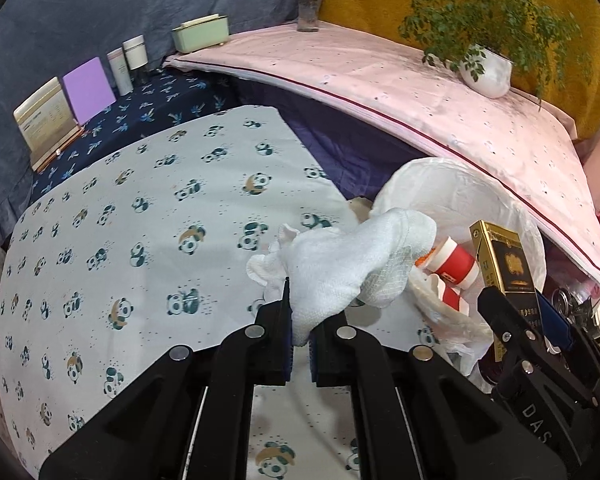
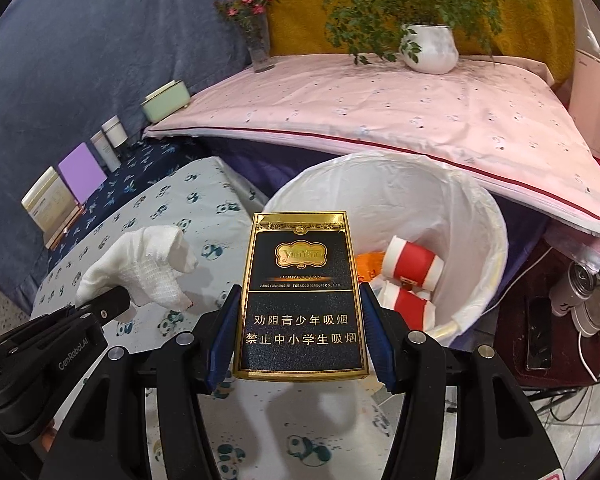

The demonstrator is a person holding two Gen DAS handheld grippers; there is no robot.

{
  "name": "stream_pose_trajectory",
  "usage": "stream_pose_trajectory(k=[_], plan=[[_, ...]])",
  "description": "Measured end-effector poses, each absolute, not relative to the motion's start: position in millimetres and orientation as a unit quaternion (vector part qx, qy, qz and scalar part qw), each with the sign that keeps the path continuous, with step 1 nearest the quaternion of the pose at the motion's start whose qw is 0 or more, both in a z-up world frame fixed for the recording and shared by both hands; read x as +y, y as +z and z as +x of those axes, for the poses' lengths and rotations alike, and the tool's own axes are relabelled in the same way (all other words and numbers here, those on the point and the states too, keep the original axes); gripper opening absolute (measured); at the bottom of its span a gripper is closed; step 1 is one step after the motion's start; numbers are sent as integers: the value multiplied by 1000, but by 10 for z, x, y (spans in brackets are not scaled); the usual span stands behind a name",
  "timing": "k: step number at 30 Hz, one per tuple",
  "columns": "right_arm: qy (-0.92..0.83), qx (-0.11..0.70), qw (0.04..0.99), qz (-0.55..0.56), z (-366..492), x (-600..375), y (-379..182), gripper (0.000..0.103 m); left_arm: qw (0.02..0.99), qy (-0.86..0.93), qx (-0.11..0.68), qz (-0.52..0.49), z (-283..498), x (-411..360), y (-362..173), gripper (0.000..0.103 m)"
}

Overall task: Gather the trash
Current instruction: 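Carry the cigarette pack and tissue over the trash bin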

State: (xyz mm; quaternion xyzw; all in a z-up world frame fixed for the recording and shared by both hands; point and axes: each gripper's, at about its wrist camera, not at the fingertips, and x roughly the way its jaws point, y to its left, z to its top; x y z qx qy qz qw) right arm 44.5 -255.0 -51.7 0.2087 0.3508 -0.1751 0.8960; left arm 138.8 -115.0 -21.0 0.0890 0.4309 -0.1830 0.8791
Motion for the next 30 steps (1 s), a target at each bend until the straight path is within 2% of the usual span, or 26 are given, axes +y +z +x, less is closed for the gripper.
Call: stream_pose_trajectory(k=[30], plan=[[-245, 339, 871, 256, 145, -3420, -687, 55, 846, -264, 443, 140, 1340, -2312, -383, 7]])
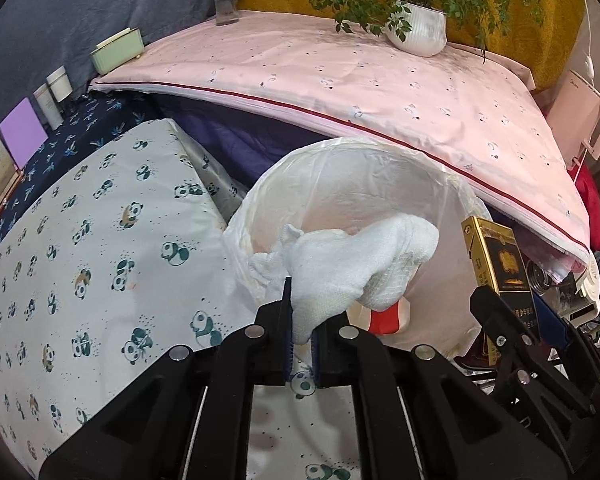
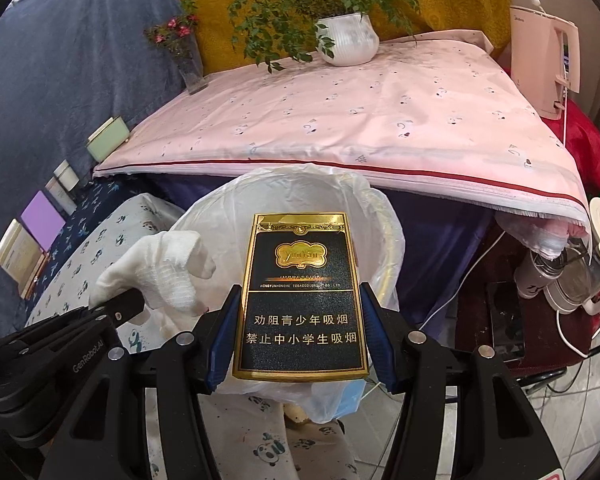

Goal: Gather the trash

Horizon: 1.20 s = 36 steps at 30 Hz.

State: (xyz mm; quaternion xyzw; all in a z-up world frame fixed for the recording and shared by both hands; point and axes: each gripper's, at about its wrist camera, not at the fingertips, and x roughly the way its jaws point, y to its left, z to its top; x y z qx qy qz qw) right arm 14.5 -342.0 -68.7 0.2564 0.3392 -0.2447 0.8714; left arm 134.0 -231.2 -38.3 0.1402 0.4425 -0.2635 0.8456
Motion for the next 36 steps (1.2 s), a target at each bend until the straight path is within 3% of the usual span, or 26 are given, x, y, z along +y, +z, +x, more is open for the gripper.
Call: stream_pose_trajectory(k=[2, 6, 28, 36], plan=[[-246, 340, 871, 256, 156, -3436, -698, 55, 846, -266, 442, 137, 1357, -2333, -389, 11], [-246, 343, 870, 257, 193, -3460, -712, 55, 854, -254, 436, 128, 1399, -2332, -386, 54], [-223, 362, 877, 224, 614, -3274, -785, 55, 867, -201, 437, 127, 1565, -1924, -472, 65], [-222, 362, 877, 224, 697, -3226, -756, 61, 869, -188, 440, 121, 1602, -1778, -494, 67]])
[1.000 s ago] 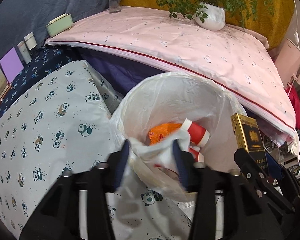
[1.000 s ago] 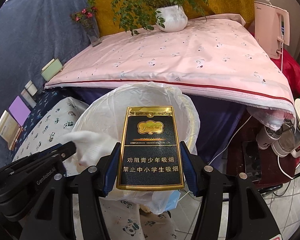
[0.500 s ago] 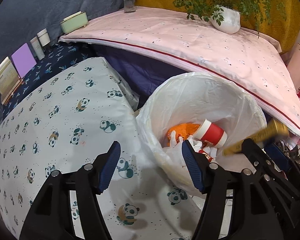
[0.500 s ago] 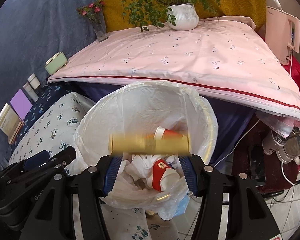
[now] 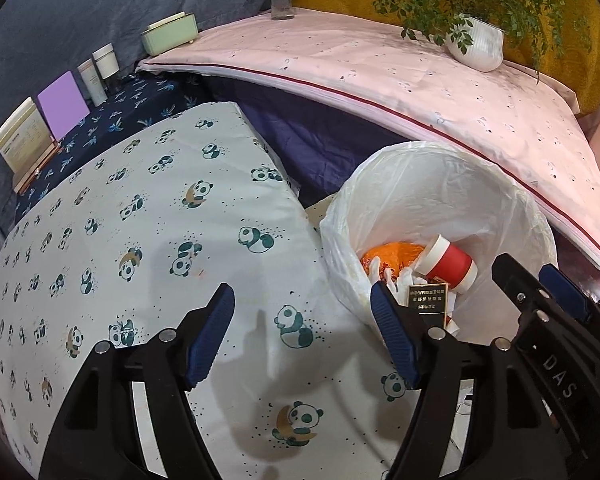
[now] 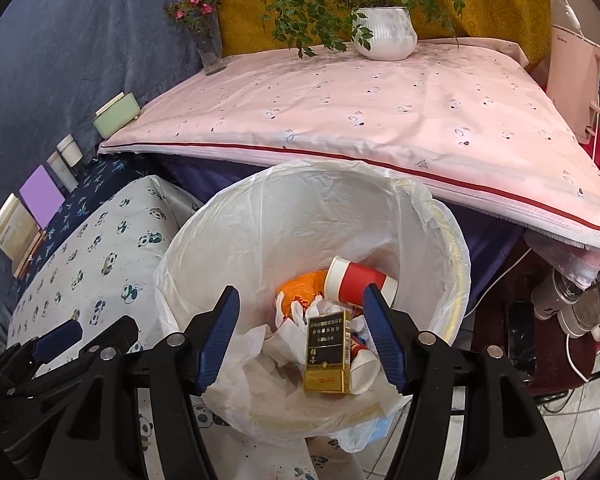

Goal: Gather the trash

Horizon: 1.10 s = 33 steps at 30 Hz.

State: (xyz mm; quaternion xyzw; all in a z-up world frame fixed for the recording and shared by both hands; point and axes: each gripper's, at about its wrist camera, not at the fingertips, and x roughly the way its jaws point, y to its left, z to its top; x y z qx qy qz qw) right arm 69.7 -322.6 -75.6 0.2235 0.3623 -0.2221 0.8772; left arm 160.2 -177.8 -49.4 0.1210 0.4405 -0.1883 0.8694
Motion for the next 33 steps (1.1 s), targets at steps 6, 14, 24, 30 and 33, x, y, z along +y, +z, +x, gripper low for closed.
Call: stream_pose_trajectory(k=[6, 14, 24, 30, 33], plan=[[-222, 364, 878, 219, 652, -3173, -723, 66, 872, -182, 439, 116, 1562, -1684, -464, 70], [-225, 359, 881, 209, 517, -3103, -587, 77, 879, -175, 428, 114, 1444, -1546, -371, 76], [-223, 358, 887, 190, 351, -2999, -455, 84, 885, -166, 421, 113, 1275, -1407, -312, 85], [-227, 361, 887, 175, 271, -2948, -422, 84, 885, -163, 420, 117, 1166, -1346, -327, 88], [-231, 362, 887, 170, 213, -2923, -420, 84, 885, -160, 419, 120, 1115, -1318, -345, 90]])
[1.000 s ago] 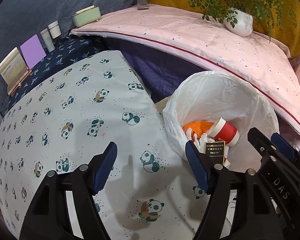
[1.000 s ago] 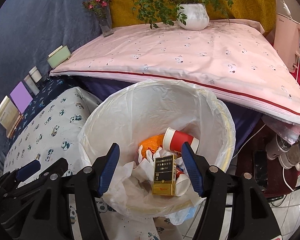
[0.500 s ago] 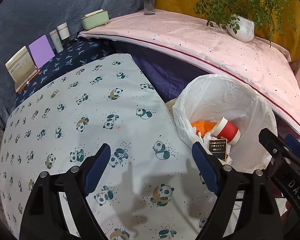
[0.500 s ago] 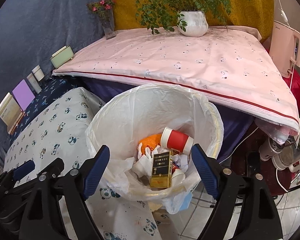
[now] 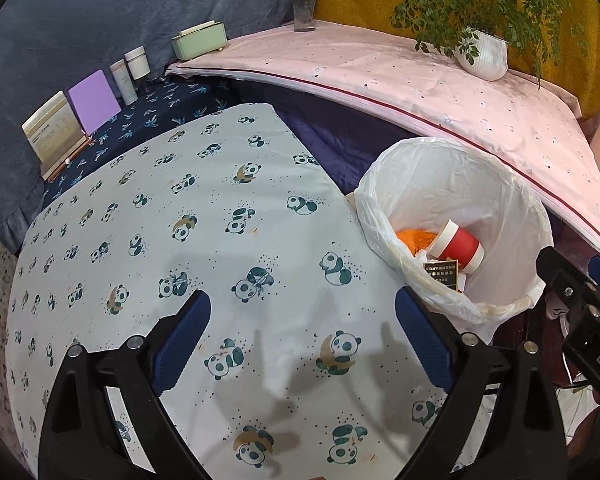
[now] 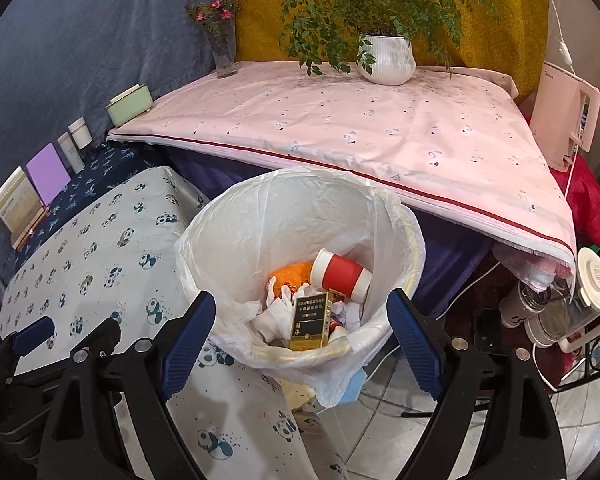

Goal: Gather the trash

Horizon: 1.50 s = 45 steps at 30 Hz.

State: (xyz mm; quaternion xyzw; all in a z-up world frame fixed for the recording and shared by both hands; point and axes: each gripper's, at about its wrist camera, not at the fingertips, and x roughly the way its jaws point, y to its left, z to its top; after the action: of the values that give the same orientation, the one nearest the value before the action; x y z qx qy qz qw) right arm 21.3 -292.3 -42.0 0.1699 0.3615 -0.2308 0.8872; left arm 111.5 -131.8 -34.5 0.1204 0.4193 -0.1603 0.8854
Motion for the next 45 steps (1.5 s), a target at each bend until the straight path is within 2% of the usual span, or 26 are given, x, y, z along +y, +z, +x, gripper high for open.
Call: stream_pose_trajectory(k=[16, 45], plan=[[-257, 365, 889, 101, -42, -2757, -446, 84, 884, -151, 421, 132, 910, -1184, -459, 91], [-223, 369, 896, 103, -255, -2591, -529, 84, 884, -149, 422, 133, 711, -1087, -508, 94]])
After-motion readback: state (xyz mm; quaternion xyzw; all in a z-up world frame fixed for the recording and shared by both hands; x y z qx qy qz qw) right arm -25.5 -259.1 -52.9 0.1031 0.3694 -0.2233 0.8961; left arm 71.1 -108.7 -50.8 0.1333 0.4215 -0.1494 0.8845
